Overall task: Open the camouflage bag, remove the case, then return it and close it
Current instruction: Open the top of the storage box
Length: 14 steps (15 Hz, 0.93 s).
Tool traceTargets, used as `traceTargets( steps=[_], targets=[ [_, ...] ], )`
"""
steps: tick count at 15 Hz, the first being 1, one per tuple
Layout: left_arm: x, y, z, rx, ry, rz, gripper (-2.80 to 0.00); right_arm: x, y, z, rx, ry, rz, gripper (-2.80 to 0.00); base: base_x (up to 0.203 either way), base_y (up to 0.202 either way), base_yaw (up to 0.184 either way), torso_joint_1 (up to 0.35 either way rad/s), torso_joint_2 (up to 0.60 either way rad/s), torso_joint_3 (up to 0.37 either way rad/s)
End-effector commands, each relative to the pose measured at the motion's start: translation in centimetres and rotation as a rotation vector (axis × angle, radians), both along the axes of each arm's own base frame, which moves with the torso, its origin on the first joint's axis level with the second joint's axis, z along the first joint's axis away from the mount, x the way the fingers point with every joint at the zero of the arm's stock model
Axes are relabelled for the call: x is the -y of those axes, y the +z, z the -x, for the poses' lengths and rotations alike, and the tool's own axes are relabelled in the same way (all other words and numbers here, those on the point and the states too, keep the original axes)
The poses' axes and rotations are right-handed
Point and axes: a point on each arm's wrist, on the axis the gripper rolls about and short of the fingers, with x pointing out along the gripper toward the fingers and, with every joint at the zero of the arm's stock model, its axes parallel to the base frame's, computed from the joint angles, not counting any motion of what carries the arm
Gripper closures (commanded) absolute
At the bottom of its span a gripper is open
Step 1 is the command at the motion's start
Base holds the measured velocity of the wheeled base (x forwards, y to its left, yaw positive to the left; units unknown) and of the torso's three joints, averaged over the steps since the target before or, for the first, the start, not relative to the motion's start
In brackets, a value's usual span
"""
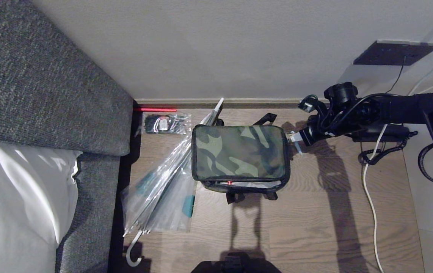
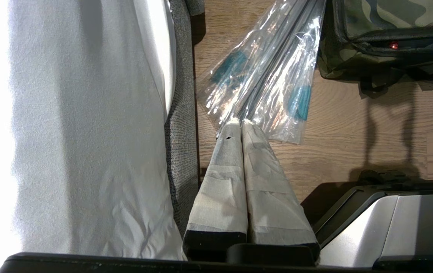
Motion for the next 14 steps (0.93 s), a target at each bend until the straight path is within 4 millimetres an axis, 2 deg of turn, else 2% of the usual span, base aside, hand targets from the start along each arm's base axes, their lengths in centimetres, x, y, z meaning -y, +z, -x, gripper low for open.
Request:
traceTargets(
  steps=[1, 4, 6, 8, 10, 11, 14],
  targets=[
    [0.0, 0.0, 0.0, -0.002, 0.0, 0.0, 0.0, -0.1, -0.3, 0.0, -0.008, 0.007, 0.001, -2.8, 0.0, 0.0, 0.0, 0.0, 0.0, 0.0],
    [0.0, 0.0, 0.0, -0.002, 0.001, 0.0, 0.0, 0.2, -0.5, 0.1, -0.022, 0.001, 0.004, -2.8, 0.0, 0.0, 0.0, 0.0, 0.0, 0.0],
    [0.0, 0.0, 0.0, -0.002, -0.001, 0.0, 0.0, 1.4, -0.9, 0.7, -0.052, -0.023, 0.003, -2.8, 0.0, 0.0, 0.0, 0.0, 0.0, 0.0],
    [0.0, 0.0, 0.0, -0.002, -0.001, 0.0, 0.0, 2.5, -1.4, 2.3, -0.11, -0.049, 0.003, -2.8, 0.0, 0.0, 0.0, 0.0, 0.0, 0.0],
    [0.0, 0.0, 0.0, -0.002, 0.0, 0.001, 0.0, 3.7, -1.1, 5.1, -0.165, -0.08, 0.001, -2.8, 0.0, 0.0, 0.0, 0.0, 0.0, 0.0],
    [0.0, 0.0, 0.0, -0.002, 0.0, 0.0, 0.0, 4.3, -0.6, 6.7, -0.181, -0.097, -0.003, 0.0, 0.0, 0.0, 0.0, 0.0, 0.0, 0.0],
    [0.0, 0.0, 0.0, -0.002, 0.001, 0.0, 0.0, 5.3, 0.4, 11.2, -0.223, -0.136, -0.018, 0.0, 0.0, 0.0, 0.0, 0.0, 0.0, 0.0]
  ],
)
